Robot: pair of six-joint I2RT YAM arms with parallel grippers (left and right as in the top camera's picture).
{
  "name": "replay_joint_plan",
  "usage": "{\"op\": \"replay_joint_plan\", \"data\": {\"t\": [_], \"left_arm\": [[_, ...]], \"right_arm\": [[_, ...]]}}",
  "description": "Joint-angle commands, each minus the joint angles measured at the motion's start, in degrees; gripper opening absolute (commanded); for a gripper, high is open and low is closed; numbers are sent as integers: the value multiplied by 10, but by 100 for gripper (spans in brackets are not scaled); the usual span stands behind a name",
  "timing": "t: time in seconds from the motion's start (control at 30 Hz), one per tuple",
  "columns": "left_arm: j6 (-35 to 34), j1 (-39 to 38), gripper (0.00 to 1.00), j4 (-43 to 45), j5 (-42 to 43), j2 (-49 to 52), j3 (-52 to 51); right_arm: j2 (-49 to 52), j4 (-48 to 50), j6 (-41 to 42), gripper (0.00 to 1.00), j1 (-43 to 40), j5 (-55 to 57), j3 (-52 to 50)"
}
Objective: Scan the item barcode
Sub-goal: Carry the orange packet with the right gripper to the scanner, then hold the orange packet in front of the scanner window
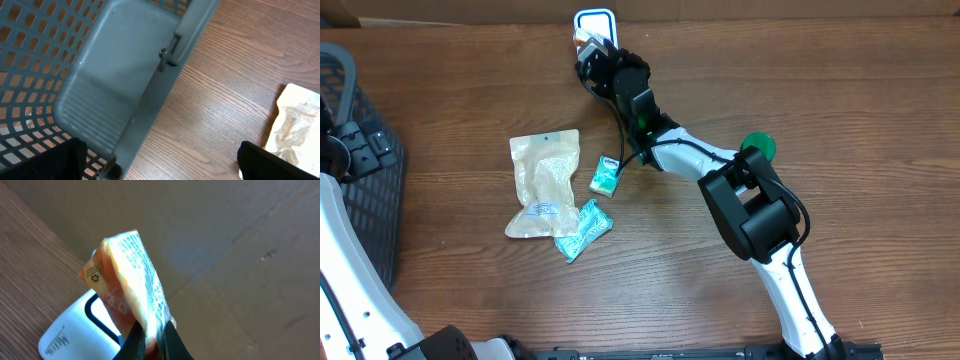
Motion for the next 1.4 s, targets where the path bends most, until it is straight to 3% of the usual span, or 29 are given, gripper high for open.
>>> {"op": "replay_joint_plan", "data": {"t": [0.0, 0.23, 0.4, 0.5, 0.93, 1.37], "left_arm": [[9, 2, 100, 1, 1, 1, 9], [9, 2, 100, 1, 1, 1, 9], [9, 2, 100, 1, 1, 1, 9], [9, 2, 100, 1, 1, 1, 9], [9, 2, 100, 1, 1, 1, 9], [9, 2, 99, 1, 1, 1, 9]], "right_arm": [[6, -3, 2, 4, 16, 20, 5], [5, -116, 68, 4, 12, 14, 68], [5, -271, 148, 4, -1, -24, 202], [5, -313, 157, 4, -9, -45, 260], [56, -278, 7, 4, -15, -6, 273], [71, -280, -65, 4, -16, 8, 273]]}}
